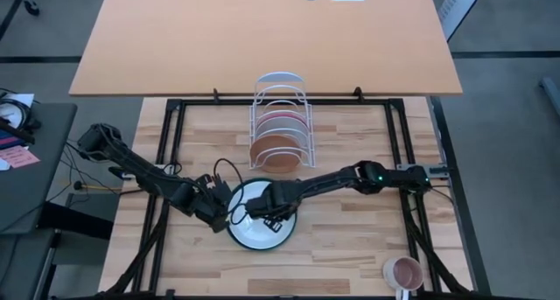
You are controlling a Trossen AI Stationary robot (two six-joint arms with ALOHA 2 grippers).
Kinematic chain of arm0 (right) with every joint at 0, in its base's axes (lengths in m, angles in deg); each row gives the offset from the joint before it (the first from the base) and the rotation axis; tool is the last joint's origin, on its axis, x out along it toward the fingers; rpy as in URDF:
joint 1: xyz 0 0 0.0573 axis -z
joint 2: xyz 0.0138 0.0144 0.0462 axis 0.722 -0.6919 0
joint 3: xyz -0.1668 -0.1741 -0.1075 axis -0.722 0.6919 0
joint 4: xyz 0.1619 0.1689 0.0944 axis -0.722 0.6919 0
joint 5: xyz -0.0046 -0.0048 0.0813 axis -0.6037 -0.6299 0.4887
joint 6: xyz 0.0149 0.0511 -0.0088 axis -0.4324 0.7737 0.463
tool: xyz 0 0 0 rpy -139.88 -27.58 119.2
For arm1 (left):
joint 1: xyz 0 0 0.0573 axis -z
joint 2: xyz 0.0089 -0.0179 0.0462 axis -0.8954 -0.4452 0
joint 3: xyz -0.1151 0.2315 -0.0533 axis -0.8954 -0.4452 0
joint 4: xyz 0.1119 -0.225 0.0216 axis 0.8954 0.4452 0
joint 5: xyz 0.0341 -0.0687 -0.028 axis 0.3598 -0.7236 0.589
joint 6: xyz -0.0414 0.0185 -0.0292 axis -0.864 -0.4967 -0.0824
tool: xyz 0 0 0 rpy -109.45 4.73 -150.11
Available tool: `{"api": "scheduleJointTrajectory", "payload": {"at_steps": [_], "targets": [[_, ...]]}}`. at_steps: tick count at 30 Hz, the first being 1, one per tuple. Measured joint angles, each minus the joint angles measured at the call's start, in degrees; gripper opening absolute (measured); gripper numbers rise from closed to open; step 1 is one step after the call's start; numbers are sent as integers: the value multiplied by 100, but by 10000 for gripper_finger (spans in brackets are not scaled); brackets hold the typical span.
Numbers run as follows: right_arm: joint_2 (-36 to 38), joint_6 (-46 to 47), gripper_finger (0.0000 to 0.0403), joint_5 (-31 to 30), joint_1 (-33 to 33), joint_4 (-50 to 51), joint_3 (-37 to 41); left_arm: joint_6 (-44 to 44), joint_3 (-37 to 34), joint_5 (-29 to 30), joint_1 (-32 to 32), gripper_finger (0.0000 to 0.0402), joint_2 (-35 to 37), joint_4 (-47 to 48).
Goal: Sort dishes
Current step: Put the white plate on the dish rack
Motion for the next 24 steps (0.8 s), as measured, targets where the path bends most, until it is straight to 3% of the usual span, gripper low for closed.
{"api": "scheduleJointTrajectory", "payload": {"at_steps": [13, 24], "targets": [[-7, 194, 68, -280, -48, 365, -335, 214, 3, -66, 9, 91, -736, -442], [-4, 302, 68, -280, -34, 484, -250, 175, 2, -196, 20, 91, -611, -438]]}}
